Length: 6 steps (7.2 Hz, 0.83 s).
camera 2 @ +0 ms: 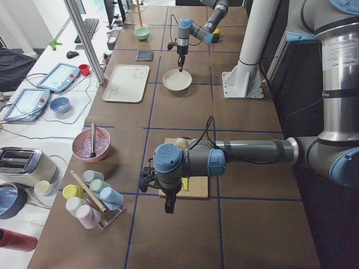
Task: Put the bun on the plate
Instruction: 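Grip the plate rim and slide it toward the table center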
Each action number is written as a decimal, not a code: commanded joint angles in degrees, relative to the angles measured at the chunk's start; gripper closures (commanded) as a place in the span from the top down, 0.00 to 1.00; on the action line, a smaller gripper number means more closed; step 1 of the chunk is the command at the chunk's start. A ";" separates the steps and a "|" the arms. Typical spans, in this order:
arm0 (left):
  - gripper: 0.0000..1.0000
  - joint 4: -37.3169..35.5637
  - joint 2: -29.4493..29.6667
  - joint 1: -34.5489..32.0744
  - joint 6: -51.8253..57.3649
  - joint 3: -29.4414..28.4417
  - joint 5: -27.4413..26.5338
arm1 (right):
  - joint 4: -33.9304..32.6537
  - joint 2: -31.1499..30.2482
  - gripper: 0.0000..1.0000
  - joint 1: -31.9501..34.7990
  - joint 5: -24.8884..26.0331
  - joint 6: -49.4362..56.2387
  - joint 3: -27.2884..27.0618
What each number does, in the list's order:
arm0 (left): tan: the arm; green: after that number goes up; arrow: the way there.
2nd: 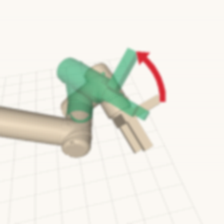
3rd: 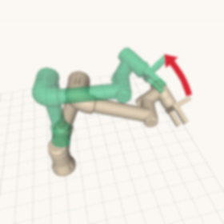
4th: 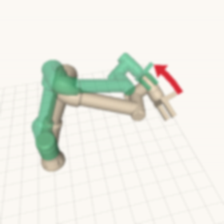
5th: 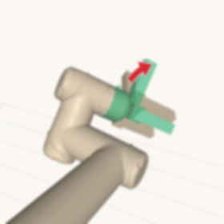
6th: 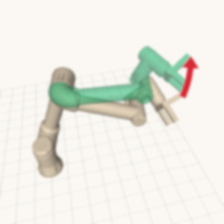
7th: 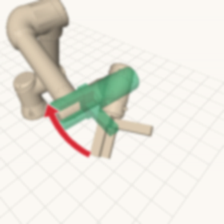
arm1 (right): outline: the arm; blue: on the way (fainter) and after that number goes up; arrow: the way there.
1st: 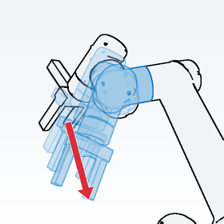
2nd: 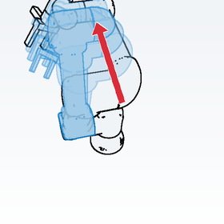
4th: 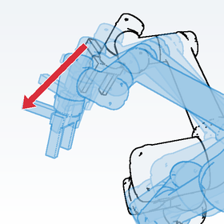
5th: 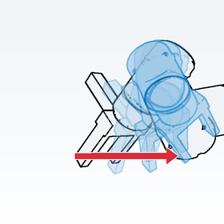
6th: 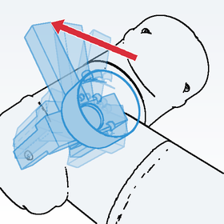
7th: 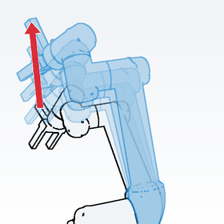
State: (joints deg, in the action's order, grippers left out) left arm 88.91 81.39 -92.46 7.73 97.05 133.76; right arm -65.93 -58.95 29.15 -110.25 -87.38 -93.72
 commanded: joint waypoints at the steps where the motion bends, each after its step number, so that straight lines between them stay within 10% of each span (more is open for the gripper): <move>1: 1.00 0.03 0.00 0.18 0.00 -0.02 0.96 | -0.78 -0.29 0.99 -0.59 0.74 0.37 0.29; 6: 1.00 0.47 0.17 0.62 -0.09 0.15 1.59 | -22.34 -0.56 1.00 12.47 -6.28 20.16 -6.99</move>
State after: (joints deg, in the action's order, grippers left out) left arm 89.26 81.47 -92.09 7.71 97.16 135.34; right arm -80.31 -59.30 36.84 -114.34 -76.13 -98.24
